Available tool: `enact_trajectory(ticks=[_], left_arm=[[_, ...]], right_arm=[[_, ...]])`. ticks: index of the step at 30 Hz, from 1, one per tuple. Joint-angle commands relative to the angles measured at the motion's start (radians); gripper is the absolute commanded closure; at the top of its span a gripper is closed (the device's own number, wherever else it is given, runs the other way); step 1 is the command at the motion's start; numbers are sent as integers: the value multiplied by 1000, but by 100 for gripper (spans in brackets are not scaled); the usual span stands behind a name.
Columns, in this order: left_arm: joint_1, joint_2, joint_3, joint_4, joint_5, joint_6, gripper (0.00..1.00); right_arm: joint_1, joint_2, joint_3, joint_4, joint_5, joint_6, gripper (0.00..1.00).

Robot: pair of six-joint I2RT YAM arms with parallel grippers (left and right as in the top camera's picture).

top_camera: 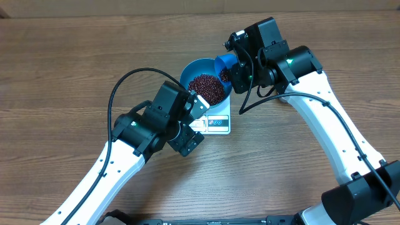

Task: Scoop item into bowl and weigh 150g on scale
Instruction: 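Tip the blue scoop further to pour remaining beans into the bowl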

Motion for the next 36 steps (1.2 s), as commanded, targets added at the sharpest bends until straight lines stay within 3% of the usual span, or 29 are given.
enact_trajectory(ticks=[1,6,12,36], left_arm=[[5,-3,-7,4,15,16,1],[5,-3,-7,4,15,16,0],[5,-3,-7,4,15,16,1],[5,-3,-7,4,15,16,1]], right_arm=[[7,2,33,3,-1,-10,96],[7,2,33,2,-34,-11,96],[7,2,33,10,-262,-32,96],[7,2,33,23,-263,-31,96]])
